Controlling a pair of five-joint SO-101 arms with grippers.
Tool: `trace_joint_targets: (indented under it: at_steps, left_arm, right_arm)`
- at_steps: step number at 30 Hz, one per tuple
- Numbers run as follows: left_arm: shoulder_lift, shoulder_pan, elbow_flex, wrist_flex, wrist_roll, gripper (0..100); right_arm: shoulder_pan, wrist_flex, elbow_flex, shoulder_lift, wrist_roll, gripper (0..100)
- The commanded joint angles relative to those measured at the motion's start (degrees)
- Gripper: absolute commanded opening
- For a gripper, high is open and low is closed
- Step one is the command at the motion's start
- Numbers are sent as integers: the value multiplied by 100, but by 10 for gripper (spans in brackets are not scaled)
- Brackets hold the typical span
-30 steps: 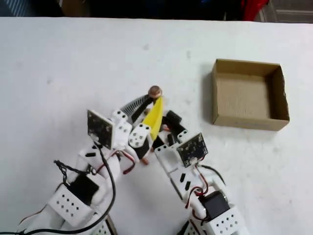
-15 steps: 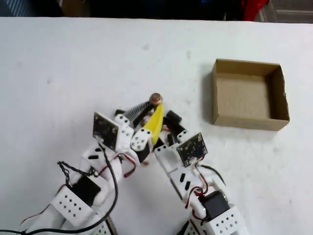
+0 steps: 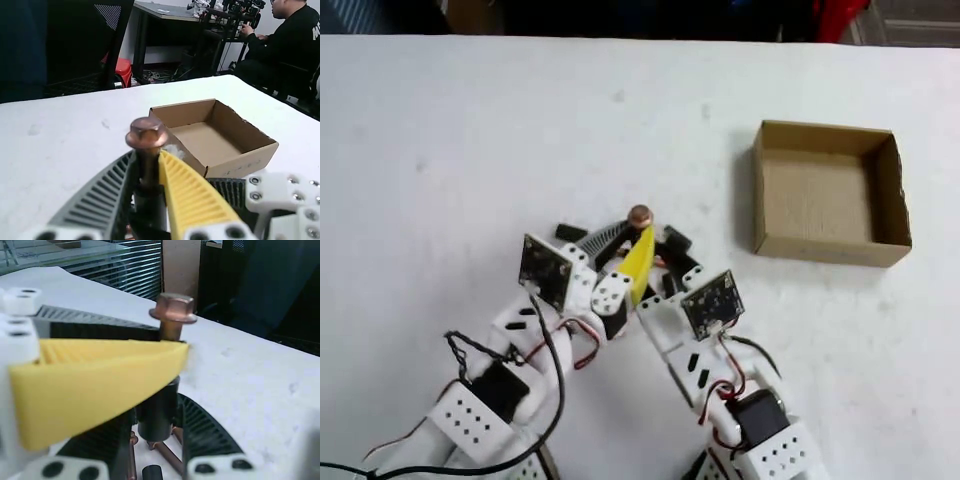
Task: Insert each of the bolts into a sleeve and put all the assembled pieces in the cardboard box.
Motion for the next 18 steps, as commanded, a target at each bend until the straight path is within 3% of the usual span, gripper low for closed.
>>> trace_joint_targets:
  at_steps: [1,4,11,18]
  left_arm:
    - [-66,-57,-35,-167,-53,28]
    - [-66,-57,-35,-167,-53,40]
    - [-66,-57,62,-158,-26,194]
    - [-66,-523,53,-193,-26,203]
  right_arm:
    - [57,-110,44,-75,79,17]
    - [57,-110,44,-75,79,17]
    - [57,-110,44,-66,88,17]
    - [57,-110,44,-66,88,17]
